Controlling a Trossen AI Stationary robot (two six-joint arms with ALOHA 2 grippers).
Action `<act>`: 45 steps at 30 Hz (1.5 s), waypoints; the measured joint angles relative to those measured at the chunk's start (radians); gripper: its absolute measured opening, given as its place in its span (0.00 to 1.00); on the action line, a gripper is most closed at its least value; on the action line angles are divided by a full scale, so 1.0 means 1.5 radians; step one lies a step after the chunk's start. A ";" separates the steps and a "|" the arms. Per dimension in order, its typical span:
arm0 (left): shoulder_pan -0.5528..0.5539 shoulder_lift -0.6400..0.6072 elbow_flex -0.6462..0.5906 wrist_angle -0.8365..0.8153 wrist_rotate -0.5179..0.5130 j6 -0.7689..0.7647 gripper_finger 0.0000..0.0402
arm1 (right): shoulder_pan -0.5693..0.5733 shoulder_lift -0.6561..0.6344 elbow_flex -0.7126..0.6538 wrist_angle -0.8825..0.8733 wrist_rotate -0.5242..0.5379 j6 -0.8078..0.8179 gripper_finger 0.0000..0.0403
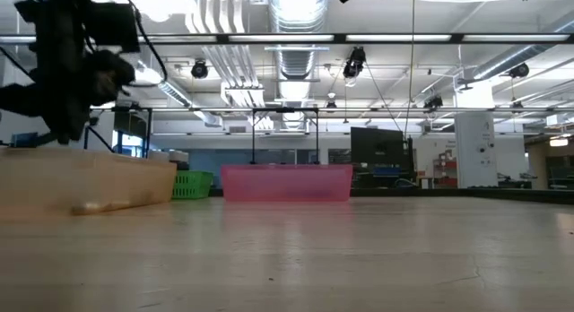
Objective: Pick & Place Paint Supplies
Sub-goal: Put the black paintbrush into the orange bin, then return to Home Position
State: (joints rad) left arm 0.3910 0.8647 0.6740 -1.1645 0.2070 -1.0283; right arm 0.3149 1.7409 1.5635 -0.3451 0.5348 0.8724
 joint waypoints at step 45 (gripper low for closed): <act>0.071 0.092 0.020 0.204 0.066 0.217 0.33 | -0.001 -0.048 -0.002 -0.145 -0.005 -0.025 0.75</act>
State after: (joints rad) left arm 0.4977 1.0026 0.7035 -0.8581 0.3057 -0.7028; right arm 0.3134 1.6684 1.5608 -0.5628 0.5280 0.8347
